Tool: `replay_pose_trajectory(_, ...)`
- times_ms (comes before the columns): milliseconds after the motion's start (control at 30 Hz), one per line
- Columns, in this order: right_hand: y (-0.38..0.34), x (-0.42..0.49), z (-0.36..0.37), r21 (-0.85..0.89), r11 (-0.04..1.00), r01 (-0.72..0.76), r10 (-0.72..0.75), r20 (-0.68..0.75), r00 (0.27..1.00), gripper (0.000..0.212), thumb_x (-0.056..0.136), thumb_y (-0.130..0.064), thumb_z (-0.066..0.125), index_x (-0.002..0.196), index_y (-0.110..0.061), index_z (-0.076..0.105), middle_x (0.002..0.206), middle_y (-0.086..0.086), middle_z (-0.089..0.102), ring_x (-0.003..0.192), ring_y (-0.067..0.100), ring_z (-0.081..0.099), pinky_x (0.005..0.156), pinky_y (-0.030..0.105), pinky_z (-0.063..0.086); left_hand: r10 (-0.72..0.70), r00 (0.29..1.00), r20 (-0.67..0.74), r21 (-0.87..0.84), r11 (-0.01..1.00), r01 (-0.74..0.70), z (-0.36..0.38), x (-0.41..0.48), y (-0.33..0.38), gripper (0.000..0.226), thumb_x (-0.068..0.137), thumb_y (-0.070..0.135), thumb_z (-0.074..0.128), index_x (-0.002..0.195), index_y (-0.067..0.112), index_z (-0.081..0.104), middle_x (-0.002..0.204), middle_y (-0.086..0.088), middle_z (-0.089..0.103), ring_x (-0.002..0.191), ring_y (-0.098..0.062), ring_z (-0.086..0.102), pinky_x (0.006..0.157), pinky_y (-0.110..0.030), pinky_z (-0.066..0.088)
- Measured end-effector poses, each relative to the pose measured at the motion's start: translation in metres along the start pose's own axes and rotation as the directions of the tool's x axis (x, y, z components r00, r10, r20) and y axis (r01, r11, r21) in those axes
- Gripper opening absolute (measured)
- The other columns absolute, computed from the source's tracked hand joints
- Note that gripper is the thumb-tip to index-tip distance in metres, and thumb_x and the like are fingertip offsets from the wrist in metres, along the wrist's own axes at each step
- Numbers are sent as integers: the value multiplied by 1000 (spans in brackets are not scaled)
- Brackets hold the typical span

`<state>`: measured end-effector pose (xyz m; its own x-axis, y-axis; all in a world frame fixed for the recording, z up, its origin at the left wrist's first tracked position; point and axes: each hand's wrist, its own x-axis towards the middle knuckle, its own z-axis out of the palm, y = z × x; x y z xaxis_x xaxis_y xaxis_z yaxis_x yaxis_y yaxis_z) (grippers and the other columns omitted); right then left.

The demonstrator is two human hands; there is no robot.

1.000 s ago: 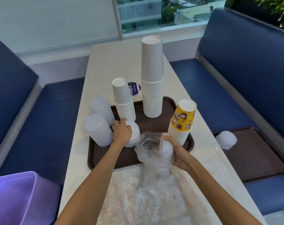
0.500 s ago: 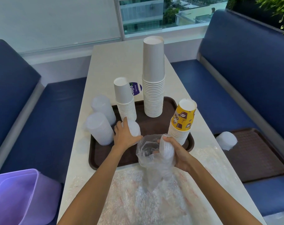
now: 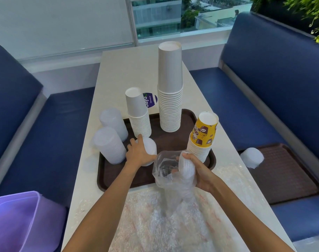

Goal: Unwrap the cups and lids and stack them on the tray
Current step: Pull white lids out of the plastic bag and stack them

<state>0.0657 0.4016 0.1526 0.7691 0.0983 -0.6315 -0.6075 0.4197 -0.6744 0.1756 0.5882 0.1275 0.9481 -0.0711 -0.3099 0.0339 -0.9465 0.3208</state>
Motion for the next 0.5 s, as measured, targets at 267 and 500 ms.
replay_pose_trajectory(267,1,2,-1,-1,1000,7,-7,4,1000,18,94,-34,47,96,-19,57,91,8,63,86,22,59,82,37,49,-17,1000,7,-10,1000,18,2,-1,2,114,71,60,72,150,19,0,150,-17,17,138,-37,24,108,-49,32)
replay_pose_trajectory(500,5,3,0,-11,1000,-17,18,32,999,24,85,-39,53,96,-19,59,92,10,62,85,22,60,83,37,49,70,939,-335,-387,899,-205,-34,-26,16,77,84,30,70,146,16,27,145,-11,33,133,-26,35,108,-36,32)
